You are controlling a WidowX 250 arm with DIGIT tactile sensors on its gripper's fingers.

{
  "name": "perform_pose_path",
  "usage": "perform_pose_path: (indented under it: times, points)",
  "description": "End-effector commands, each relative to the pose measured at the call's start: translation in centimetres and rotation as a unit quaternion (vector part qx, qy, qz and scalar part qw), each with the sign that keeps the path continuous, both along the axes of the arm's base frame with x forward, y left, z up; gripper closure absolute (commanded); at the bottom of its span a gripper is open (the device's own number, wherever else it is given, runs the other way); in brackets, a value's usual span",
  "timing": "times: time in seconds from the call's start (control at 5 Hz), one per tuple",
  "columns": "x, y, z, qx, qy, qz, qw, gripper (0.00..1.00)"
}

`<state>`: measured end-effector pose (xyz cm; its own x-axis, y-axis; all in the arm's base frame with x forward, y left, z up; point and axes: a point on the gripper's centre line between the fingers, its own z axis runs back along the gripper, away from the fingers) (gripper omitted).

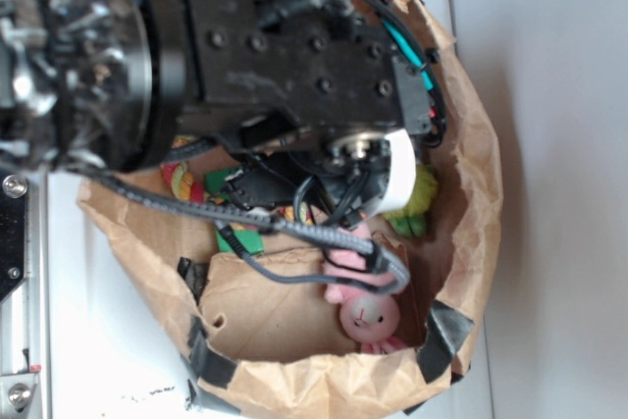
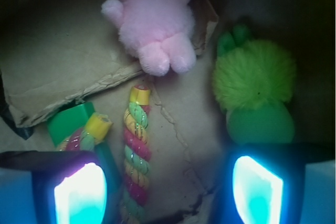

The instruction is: Grab the blue block.

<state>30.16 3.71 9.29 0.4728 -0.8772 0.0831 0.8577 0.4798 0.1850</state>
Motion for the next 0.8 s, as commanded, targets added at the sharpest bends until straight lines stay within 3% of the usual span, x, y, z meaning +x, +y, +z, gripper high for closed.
perform_pose_path:
  times: [0.0, 0.6]
  points:
    - [1.2, 1.2, 1.9, 0.008, -0.029, 0.031, 0.999, 0.0]
    - [2.7, 2.7, 1.5, 0.032, -0.04, 0.059, 0.997, 0.0]
